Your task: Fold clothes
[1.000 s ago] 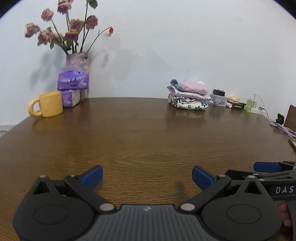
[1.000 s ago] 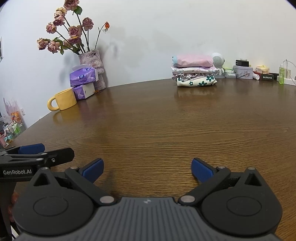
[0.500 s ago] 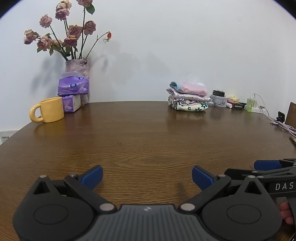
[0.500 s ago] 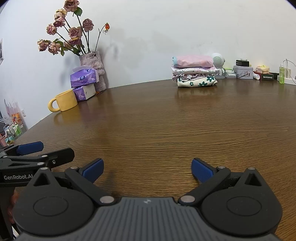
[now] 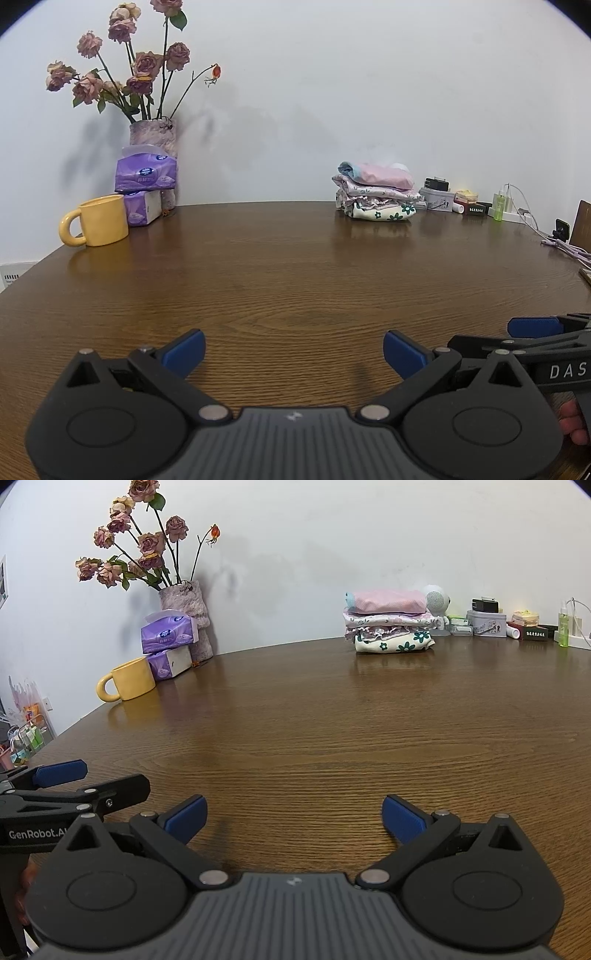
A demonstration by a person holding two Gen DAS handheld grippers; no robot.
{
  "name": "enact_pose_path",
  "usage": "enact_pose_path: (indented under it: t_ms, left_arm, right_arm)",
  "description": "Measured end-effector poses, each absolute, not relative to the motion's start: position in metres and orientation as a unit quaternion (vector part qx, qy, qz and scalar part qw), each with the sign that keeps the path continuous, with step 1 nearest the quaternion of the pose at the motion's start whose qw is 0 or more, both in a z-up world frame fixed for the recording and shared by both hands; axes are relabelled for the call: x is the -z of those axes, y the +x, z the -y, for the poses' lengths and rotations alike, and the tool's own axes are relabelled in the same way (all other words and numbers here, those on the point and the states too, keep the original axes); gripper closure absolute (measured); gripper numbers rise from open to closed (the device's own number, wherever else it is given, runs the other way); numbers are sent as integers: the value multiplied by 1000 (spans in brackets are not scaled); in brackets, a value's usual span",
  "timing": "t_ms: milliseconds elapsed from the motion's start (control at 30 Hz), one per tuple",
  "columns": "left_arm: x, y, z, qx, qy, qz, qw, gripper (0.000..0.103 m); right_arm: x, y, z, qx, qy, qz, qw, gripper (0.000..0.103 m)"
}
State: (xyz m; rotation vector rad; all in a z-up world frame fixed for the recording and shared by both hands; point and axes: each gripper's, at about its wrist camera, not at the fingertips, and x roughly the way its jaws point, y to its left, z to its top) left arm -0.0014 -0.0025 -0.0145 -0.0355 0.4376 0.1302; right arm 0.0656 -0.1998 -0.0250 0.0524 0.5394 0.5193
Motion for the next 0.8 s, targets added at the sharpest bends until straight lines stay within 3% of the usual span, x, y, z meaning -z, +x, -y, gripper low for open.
enact_pose_path:
  t_ms: [800]
  left_arm:
    - [15, -1, 3, -66, -17, -221, 973, 0]
  right_arm:
    - [25, 66, 200, -251, 26, -266, 930, 0]
